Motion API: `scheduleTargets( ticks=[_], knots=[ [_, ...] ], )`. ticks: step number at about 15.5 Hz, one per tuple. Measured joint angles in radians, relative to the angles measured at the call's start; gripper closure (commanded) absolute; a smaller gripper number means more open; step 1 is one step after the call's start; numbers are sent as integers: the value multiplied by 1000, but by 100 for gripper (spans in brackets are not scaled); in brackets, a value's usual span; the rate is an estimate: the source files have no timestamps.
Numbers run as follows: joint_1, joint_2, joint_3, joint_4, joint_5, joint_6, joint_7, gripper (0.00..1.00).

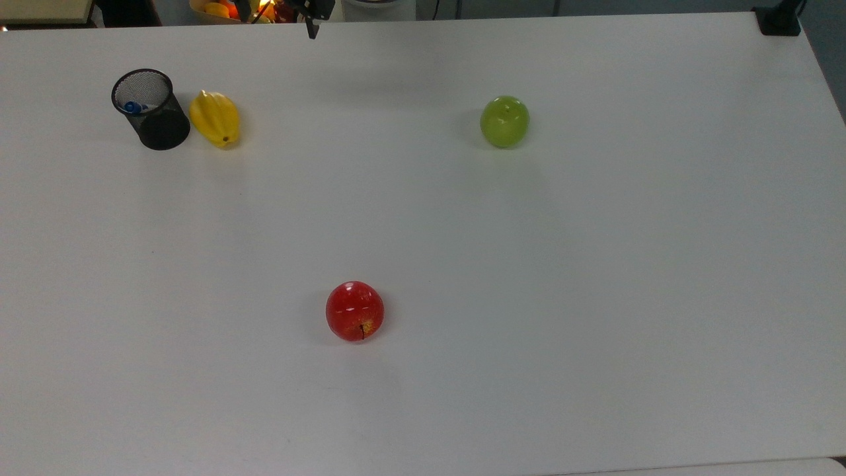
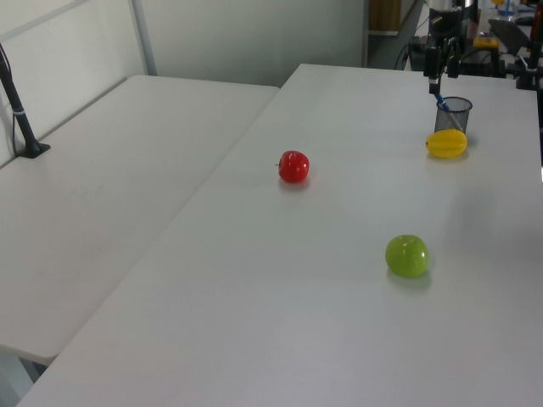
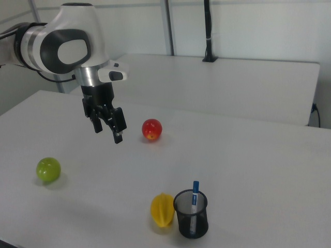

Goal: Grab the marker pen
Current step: 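Move the gripper over the black mesh pen cup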

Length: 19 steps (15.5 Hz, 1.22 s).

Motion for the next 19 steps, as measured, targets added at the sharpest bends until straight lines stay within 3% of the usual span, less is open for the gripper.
scheduleTargets(
  ticks=[5, 10, 19],
  knots=[
    [-13, 0, -1, 0, 0, 0, 0, 0],
    [-109, 3, -2, 1, 0, 28, -31, 0],
    [-299, 139, -4, 1, 0, 350, -176, 0]
  ],
)
